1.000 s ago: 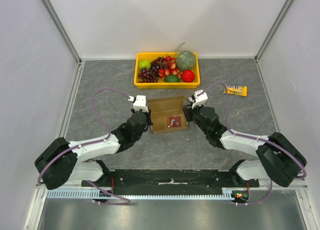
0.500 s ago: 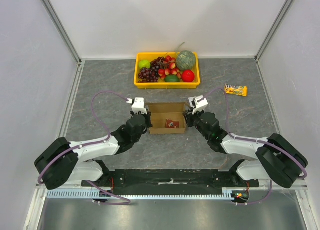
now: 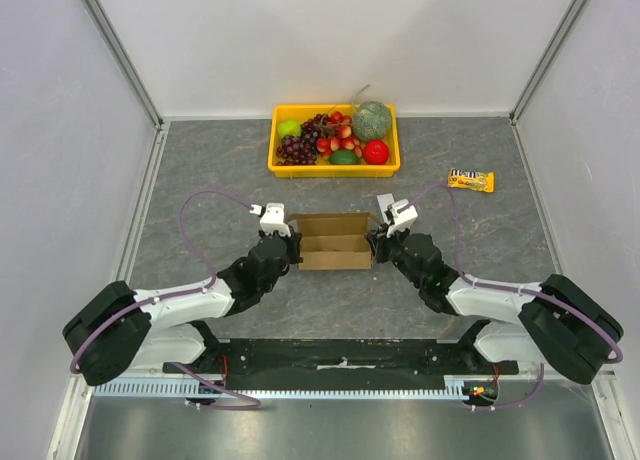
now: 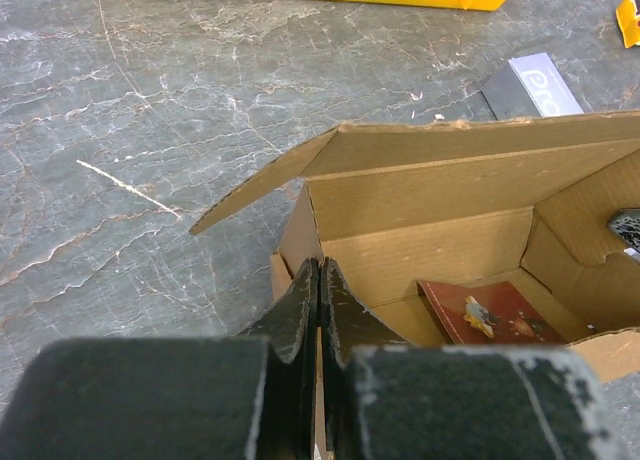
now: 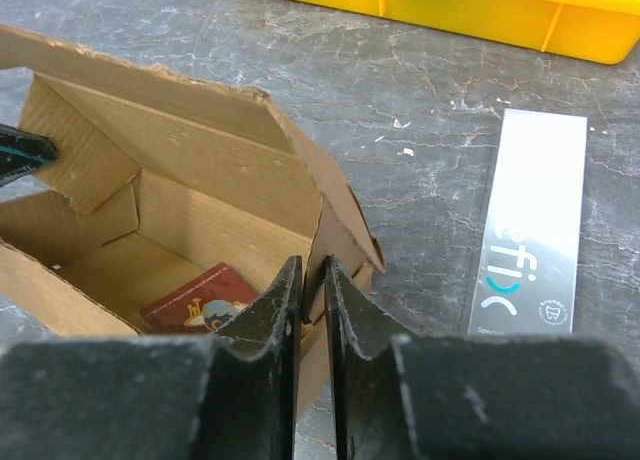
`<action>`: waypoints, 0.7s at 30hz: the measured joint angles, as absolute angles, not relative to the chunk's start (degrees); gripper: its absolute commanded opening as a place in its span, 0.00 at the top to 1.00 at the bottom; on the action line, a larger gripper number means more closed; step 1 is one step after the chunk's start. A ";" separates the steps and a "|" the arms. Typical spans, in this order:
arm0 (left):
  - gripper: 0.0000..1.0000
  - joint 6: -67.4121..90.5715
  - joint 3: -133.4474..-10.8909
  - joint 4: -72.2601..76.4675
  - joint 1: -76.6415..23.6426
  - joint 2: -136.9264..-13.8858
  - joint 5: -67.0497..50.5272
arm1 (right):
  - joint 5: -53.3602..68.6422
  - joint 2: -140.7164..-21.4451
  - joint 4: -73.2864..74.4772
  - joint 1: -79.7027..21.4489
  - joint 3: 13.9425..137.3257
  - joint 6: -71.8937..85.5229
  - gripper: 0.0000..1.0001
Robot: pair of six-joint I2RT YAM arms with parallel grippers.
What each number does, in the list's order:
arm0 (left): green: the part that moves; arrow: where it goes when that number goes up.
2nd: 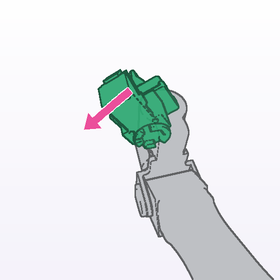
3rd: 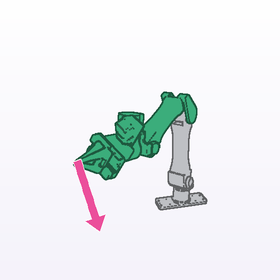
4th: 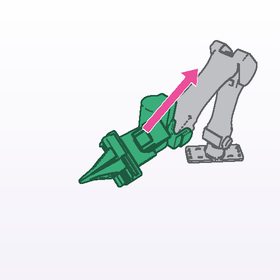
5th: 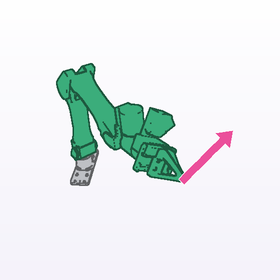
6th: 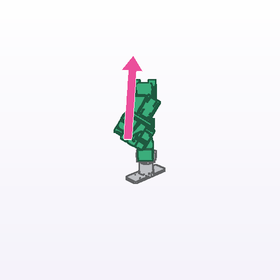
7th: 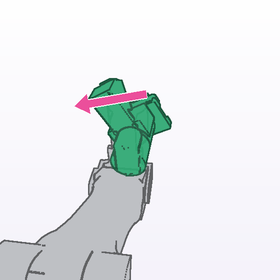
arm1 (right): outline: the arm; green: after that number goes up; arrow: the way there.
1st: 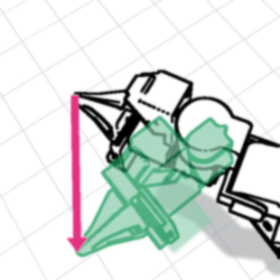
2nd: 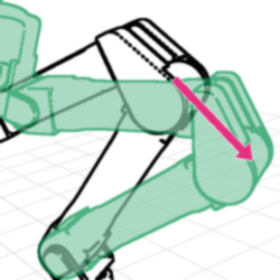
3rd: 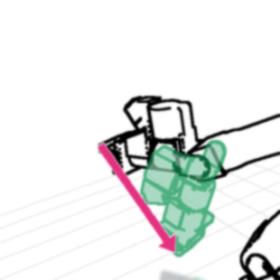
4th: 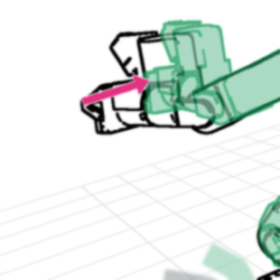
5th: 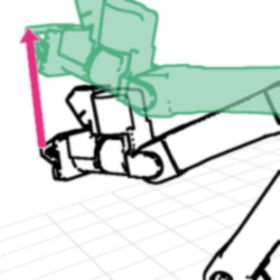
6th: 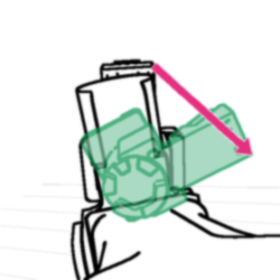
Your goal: Fold the paper box
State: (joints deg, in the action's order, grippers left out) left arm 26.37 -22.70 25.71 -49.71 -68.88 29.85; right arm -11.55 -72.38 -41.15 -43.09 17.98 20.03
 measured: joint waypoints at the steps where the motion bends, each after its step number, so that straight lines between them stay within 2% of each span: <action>1: 0.98 26.44 -22.50 25.71 -49.76 -68.62 29.82 | -11.53 -72.03 -41.15 -43.24 17.91 20.12 0.76; 5: 0.98 26.72 -22.00 25.63 -50.02 -67.75 29.71 | -11.03 -70.22 -40.21 -43.42 17.80 20.69 0.62; 10: 0.98 26.74 -21.56 25.43 -50.13 -67.55 29.39 | -8.10 -64.79 -36.64 -43.42 17.78 21.21 0.54; 17: 0.98 26.72 -21.34 25.39 -50.39 -67.44 29.39 | -0.38 -55.96 -28.45 -43.64 18.92 21.26 0.51; 21: 0.98 26.72 -21.34 25.39 -50.39 -67.42 29.39 | 1.56 -51.79 -22.20 -43.66 23.53 21.28 0.50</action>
